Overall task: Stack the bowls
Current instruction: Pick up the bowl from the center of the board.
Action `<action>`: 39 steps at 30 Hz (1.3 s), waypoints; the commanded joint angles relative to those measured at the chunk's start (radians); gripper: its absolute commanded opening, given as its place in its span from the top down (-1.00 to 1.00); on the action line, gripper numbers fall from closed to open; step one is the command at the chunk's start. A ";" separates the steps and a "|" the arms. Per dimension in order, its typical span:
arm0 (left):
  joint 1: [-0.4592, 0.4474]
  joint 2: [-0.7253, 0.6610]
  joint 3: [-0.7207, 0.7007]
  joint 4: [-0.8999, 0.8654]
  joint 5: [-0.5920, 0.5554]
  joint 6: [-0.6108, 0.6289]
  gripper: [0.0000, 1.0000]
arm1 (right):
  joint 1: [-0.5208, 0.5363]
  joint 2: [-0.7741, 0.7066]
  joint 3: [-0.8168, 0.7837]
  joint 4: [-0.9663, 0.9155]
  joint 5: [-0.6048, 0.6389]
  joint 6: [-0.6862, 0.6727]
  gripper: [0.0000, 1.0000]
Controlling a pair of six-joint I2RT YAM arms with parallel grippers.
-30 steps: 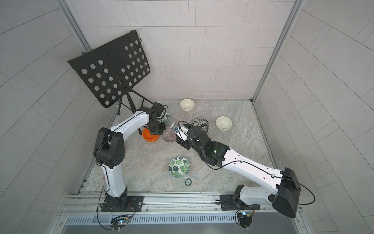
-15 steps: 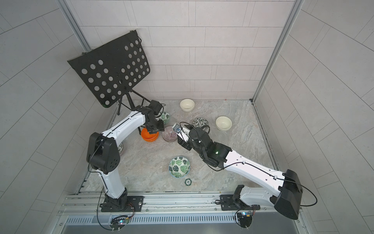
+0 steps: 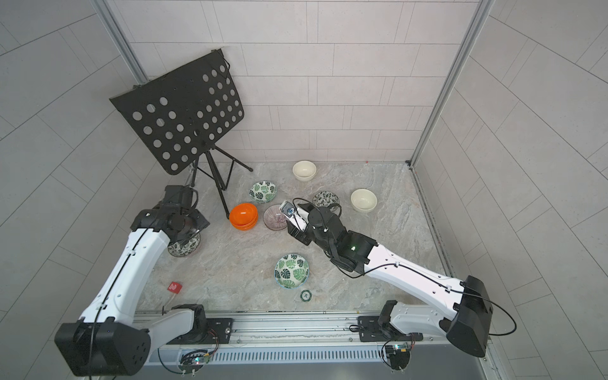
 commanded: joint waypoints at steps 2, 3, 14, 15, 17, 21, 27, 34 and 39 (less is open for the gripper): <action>0.153 -0.019 -0.072 0.020 -0.003 -0.085 -0.22 | -0.001 -0.006 -0.027 0.020 -0.063 0.045 -0.27; 0.190 -0.015 -0.087 0.028 0.011 -0.094 -0.22 | 0.001 -0.006 -0.029 0.017 -0.069 0.047 -0.27; 0.383 0.125 -0.174 0.140 0.062 -0.192 -0.23 | -0.001 -0.012 -0.037 0.004 -0.082 0.054 -0.26; 0.389 0.135 -0.176 0.149 0.063 -0.195 -0.23 | -0.001 -0.014 -0.037 0.003 -0.081 0.058 -0.27; 0.392 0.161 -0.173 0.172 0.070 -0.195 -0.22 | -0.001 -0.013 -0.038 0.004 -0.082 0.058 -0.27; 0.393 0.231 -0.150 0.178 0.068 -0.194 -0.22 | -0.001 -0.012 -0.037 0.001 -0.078 0.059 -0.27; 0.397 0.311 -0.183 0.235 0.088 -0.217 -0.17 | 0.000 -0.012 -0.031 -0.007 -0.069 0.060 -0.27; 0.396 0.382 -0.167 0.282 0.109 -0.187 0.08 | -0.001 -0.010 -0.033 -0.016 -0.063 0.061 -0.27; 0.397 0.404 -0.187 0.304 0.144 -0.186 0.34 | 0.000 -0.001 -0.024 -0.018 -0.063 0.066 -0.27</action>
